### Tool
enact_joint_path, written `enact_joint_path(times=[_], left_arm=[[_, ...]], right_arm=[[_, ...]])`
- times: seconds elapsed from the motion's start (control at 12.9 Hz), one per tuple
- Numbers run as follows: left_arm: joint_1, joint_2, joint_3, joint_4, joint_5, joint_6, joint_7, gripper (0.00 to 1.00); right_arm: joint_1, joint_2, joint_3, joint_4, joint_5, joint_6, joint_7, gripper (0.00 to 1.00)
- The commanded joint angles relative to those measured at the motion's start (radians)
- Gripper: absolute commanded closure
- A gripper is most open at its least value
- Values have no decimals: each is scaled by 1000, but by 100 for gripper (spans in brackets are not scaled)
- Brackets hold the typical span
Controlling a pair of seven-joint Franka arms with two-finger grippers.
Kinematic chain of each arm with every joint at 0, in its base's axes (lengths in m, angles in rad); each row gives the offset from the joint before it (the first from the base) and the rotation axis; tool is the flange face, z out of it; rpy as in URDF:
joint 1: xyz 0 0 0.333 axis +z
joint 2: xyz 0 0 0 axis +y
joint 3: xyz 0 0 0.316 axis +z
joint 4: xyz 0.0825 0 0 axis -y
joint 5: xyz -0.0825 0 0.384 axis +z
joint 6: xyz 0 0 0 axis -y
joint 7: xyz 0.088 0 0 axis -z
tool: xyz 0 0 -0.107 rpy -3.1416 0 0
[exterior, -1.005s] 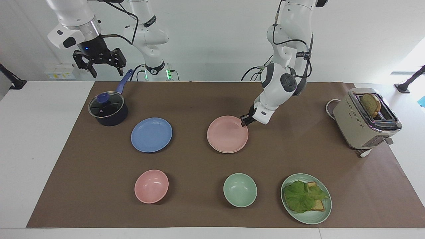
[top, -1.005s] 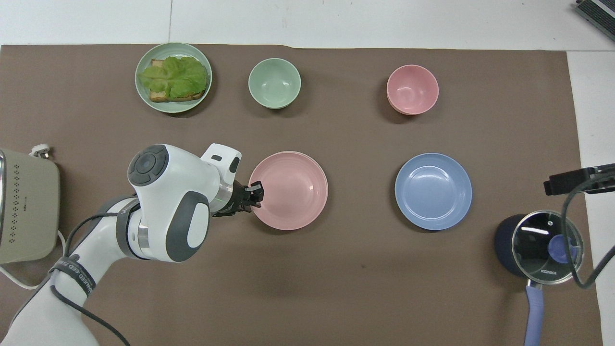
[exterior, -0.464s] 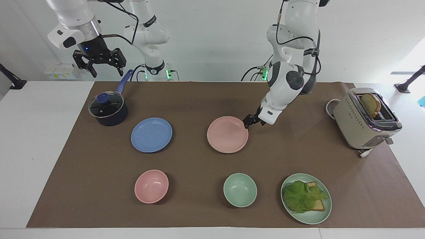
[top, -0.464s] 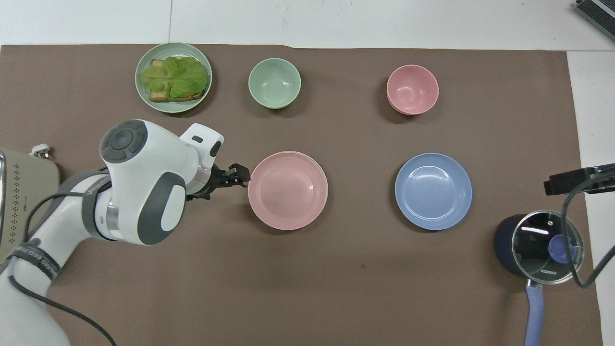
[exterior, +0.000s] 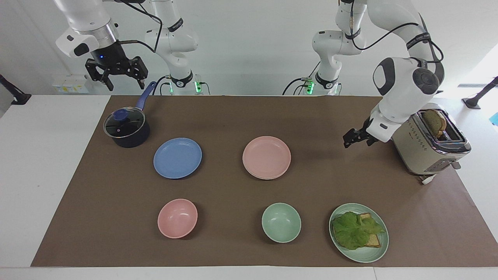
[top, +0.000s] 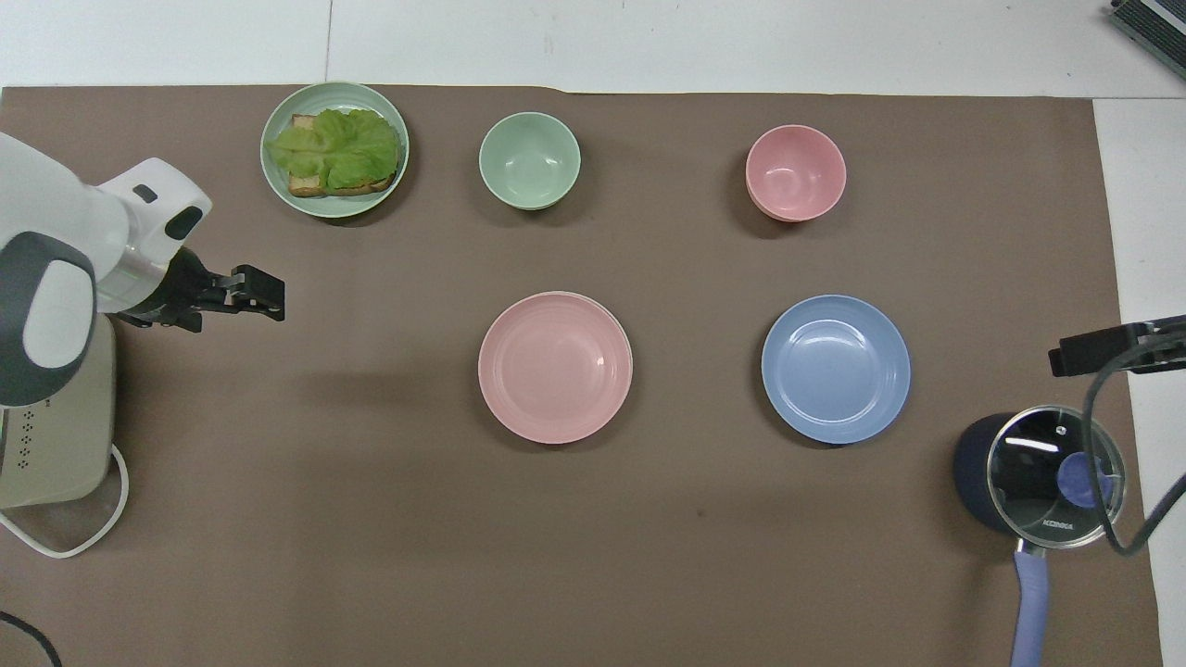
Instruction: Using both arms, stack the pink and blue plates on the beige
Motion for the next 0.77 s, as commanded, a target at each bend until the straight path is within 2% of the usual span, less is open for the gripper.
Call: enact_joint_path(times=[0.0,0.15,0.39,0.7], left_arm=[[38,-13,-12,98,58,-110,86,0],[52,-45,-13,164,81,-188,114,0],[52,-51,-12,270,87,-272,113,0],[54,-93,-12,262,87,-273,110,0]], right_arm=[[-8,-2,-1,3,22,-4,-9,0],[-8,-2,-1,3,22,-4,-9,0],[-8,-2,-1,3,22,-4,-9,0],[0,0,5,0,22,45,13,0]])
